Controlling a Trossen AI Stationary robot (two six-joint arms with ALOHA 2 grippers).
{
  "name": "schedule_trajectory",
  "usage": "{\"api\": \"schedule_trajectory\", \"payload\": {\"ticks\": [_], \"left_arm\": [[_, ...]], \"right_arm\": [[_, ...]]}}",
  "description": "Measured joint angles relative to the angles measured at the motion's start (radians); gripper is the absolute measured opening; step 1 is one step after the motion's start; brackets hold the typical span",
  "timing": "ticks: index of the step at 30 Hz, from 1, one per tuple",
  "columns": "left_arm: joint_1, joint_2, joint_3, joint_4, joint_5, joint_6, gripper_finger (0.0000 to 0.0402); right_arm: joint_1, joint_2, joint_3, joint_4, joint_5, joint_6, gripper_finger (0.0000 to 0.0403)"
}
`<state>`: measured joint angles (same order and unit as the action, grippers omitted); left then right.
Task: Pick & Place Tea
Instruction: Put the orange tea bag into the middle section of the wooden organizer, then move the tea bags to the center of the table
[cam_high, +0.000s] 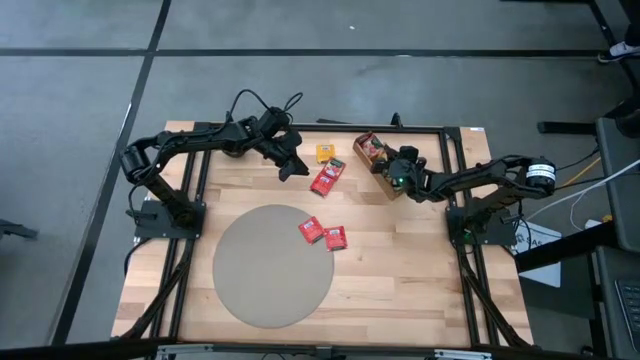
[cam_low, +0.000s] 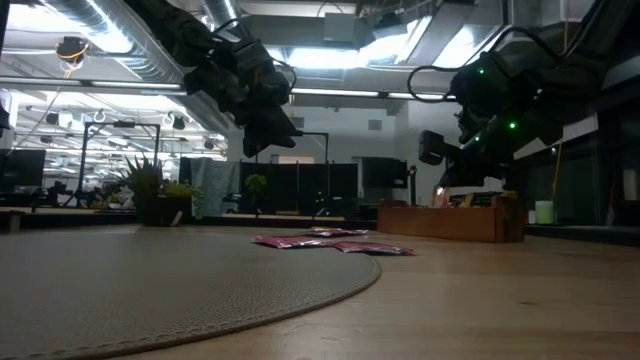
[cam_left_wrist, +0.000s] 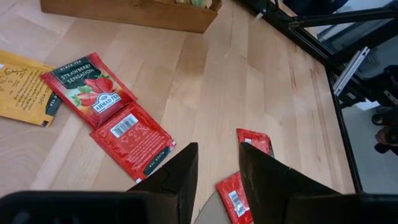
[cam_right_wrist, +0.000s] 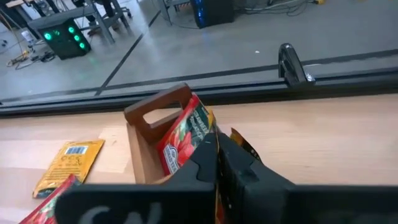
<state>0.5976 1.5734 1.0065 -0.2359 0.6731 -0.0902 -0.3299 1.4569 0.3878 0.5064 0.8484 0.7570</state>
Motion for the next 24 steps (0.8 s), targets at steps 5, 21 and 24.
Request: {"api": "schedule_trajectory", "payload": {"ticks": [5, 21, 24], "left_arm": [[0.000, 0.000, 0.000, 0.000, 0.000, 0.000, 0.0113], [0.000, 0.000, 0.000, 0.000, -0.002, 0.000, 0.0114], [0.000, 0.000, 0.000, 0.001, -0.018, 0.000, 0.0114]], "right_arm": [[-0.002, 0.023, 0.000, 0.000, -0.005, 0.050, 0.0027], [-0.002, 0.022, 0.000, 0.041, -0.051, 0.032, 0.0105], [-0.002, 0.007, 0.003, 0.079, -0.150, -0.049, 0.0107]]}}
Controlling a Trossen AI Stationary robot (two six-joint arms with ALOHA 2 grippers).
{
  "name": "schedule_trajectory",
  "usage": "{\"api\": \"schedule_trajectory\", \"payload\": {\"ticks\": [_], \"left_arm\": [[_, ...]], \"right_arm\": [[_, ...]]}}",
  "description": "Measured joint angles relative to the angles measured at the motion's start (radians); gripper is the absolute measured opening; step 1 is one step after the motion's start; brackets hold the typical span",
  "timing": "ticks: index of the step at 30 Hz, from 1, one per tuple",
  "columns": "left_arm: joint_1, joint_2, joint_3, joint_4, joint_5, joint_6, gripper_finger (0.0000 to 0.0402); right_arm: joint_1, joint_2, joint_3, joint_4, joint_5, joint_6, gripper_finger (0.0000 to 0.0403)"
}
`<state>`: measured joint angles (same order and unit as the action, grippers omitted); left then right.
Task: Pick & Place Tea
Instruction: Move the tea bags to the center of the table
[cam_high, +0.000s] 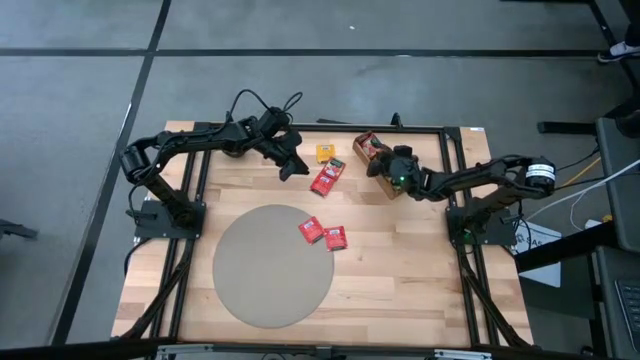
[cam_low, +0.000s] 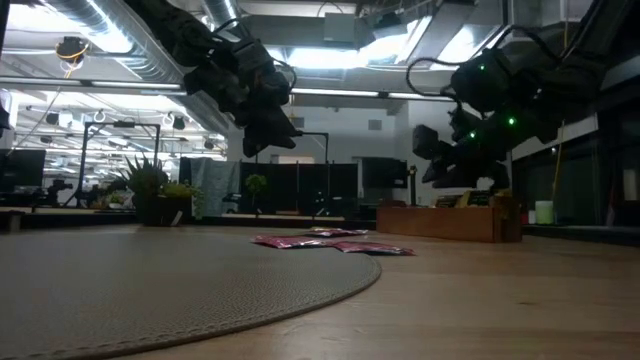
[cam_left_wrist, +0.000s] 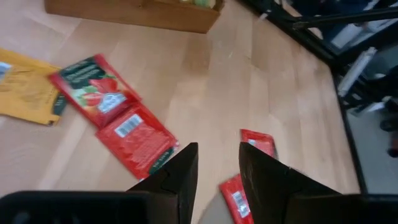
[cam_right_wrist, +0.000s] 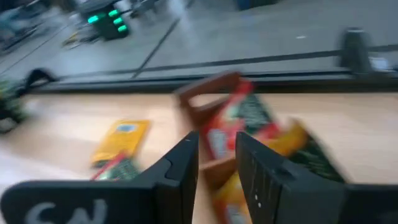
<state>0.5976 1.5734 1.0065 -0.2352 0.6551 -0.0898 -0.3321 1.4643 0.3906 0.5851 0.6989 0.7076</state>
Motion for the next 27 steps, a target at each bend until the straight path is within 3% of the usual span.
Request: {"api": "schedule_trajectory", "payload": {"ticks": [6, 13, 17, 20, 24, 27], "left_arm": [[0.000, 0.000, 0.000, 0.001, -0.132, 0.000, 0.0114], [0.000, 0.000, 0.000, 0.041, -0.165, -0.001, 0.0114], [0.000, 0.000, 0.000, 0.084, -0.167, -0.001, 0.0114], [0.000, 0.000, 0.000, 0.101, -0.167, 0.000, 0.0114], [0.000, 0.000, 0.000, 0.096, -0.165, 0.034, 0.0114], [0.000, 0.000, 0.000, 0.072, -0.167, 0.058, 0.0113]], "right_arm": [[0.000, -0.016, 0.122, -0.081, -0.134, -0.036, 0.0108], [-0.008, 0.031, 0.462, -0.535, -0.359, -0.035, 0.0108], [-0.040, 0.121, 0.636, -0.658, -0.528, -0.002, 0.0105], [-0.061, 0.210, 0.746, -0.676, -0.609, -0.008, 0.0080], [-0.091, 0.337, 0.869, -0.692, -0.725, -0.011, 0.0018], [-0.107, 0.434, 0.944, -0.728, -0.801, -0.010, 0.0009]]}}
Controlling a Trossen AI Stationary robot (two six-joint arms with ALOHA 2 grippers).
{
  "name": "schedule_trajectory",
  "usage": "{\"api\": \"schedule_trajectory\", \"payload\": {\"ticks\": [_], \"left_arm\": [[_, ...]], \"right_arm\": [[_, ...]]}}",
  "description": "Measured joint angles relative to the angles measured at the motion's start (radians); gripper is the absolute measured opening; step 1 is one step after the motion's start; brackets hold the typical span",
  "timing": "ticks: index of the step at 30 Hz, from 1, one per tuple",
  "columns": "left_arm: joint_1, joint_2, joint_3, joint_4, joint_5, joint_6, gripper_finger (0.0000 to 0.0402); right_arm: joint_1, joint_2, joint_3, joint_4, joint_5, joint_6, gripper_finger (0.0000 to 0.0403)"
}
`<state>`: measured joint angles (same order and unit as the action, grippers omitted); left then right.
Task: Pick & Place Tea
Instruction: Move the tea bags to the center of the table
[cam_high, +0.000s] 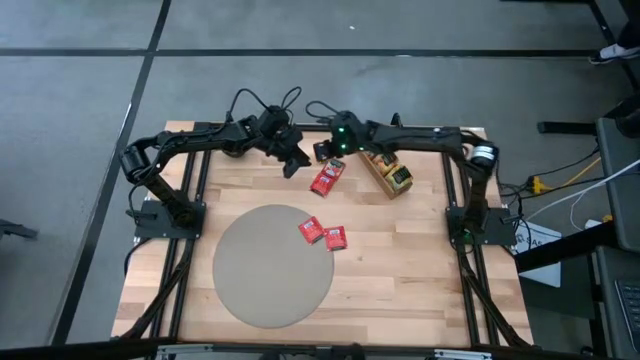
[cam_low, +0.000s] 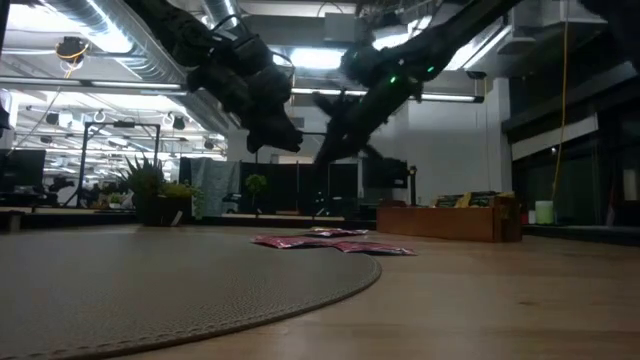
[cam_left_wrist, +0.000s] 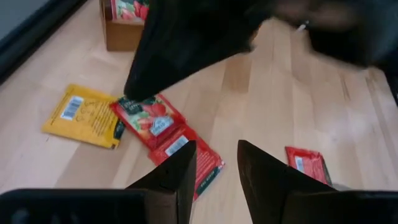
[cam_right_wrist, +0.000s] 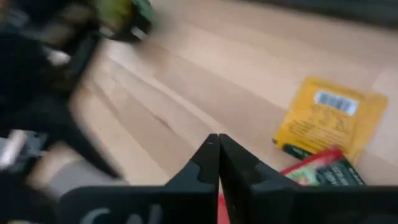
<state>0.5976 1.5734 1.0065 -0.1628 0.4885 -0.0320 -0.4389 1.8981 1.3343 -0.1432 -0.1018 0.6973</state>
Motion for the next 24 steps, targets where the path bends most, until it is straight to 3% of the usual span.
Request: {"api": "schedule_trajectory", "payload": {"ticks": [5, 12, 17, 24], "left_arm": [[0.000, 0.000, 0.000, -0.070, -0.034, 0.011, 0.0113], [0.000, 0.000, 0.000, -0.158, -0.137, 0.012, 0.0113], [0.000, 0.000, 0.000, -0.160, -0.173, 0.012, 0.0113], [0.000, 0.000, 0.000, -0.177, -0.159, 0.065, 0.0113]], "right_arm": [[-0.009, 0.117, 0.087, -0.135, 0.000, -0.031, 0.0005], [-0.033, 0.190, 0.129, -0.175, 0.034, -0.055, 0.0004], [-0.050, 0.202, 0.131, -0.186, 0.117, -0.096, 0.0003], [-0.070, 0.204, 0.131, -0.192, 0.146, -0.113, 0.0002]]}}
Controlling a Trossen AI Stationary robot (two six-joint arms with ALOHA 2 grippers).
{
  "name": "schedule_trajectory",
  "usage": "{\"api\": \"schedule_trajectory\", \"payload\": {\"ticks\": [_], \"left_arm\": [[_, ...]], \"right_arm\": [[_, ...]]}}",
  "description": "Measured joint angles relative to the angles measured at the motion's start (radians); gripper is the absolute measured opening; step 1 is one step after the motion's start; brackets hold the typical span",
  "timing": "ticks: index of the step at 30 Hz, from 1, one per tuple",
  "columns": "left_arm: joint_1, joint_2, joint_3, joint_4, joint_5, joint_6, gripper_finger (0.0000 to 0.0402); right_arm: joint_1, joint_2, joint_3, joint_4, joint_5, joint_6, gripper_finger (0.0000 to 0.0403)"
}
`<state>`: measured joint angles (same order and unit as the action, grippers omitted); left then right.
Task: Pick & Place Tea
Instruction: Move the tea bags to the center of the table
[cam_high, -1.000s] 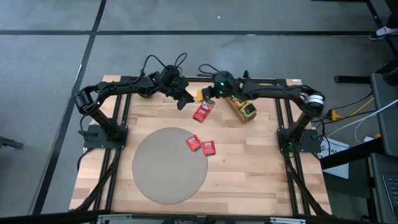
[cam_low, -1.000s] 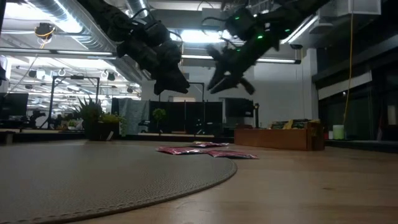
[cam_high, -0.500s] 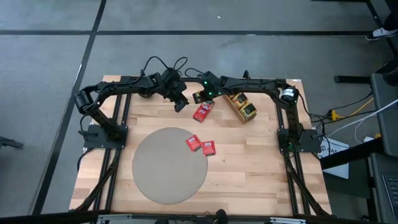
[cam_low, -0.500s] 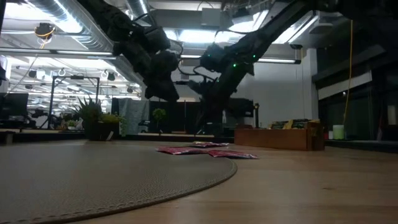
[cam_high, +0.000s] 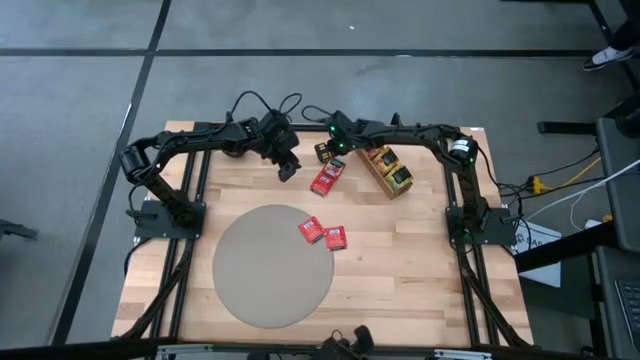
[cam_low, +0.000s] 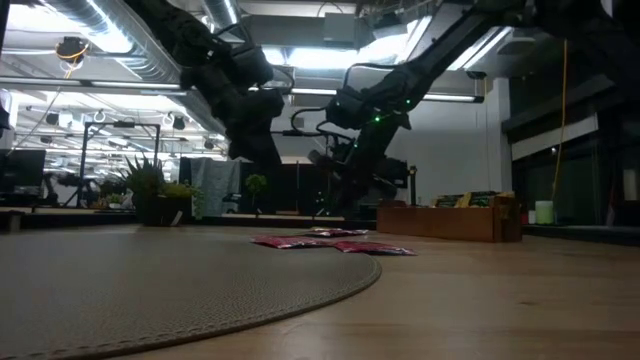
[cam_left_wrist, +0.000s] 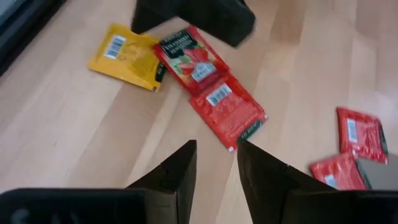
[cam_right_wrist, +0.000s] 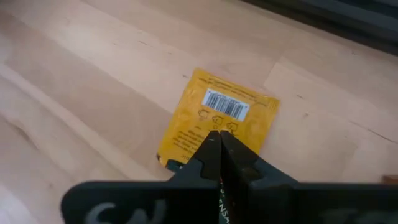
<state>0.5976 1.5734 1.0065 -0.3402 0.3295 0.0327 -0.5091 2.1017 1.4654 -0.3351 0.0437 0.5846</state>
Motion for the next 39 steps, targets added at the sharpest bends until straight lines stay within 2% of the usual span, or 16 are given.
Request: {"api": "schedule_trajectory", "payload": {"ticks": [8, 19, 21, 24, 31, 34, 39], "left_arm": [[0.000, -0.006, 0.000, -0.142, -0.028, 0.141, 0.0113], [0.000, -0.006, 0.000, -0.180, -0.057, 0.139, 0.0113], [0.000, -0.006, 0.000, -0.181, -0.058, 0.139, 0.0113], [0.000, -0.006, 0.000, -0.183, -0.058, 0.139, 0.0113], [0.000, -0.006, 0.000, -0.196, -0.059, 0.171, 0.0113], [-0.001, -0.006, 0.000, -0.197, -0.060, 0.172, 0.0113], [-0.002, -0.006, 0.000, -0.200, -0.061, 0.172, 0.0113]], "right_arm": [[-0.002, 0.012, 0.000, 0.016, -0.037, -0.023, 0.0001], [0.005, 0.023, 0.000, -0.009, -0.038, -0.073, 0.0000], [0.010, 0.023, 0.000, -0.010, -0.038, -0.108, 0.0000], [0.024, 0.023, 0.022, -0.047, -0.047, -0.244, 0.0000], [0.052, 0.029, 0.180, -0.215, -0.074, -0.655, 0.0000], [0.028, 0.071, 0.294, -0.344, -0.080, -0.705, 0.0000], [-0.025, 0.219, 0.543, -0.608, -0.138, -0.725, 0.0000]]}}
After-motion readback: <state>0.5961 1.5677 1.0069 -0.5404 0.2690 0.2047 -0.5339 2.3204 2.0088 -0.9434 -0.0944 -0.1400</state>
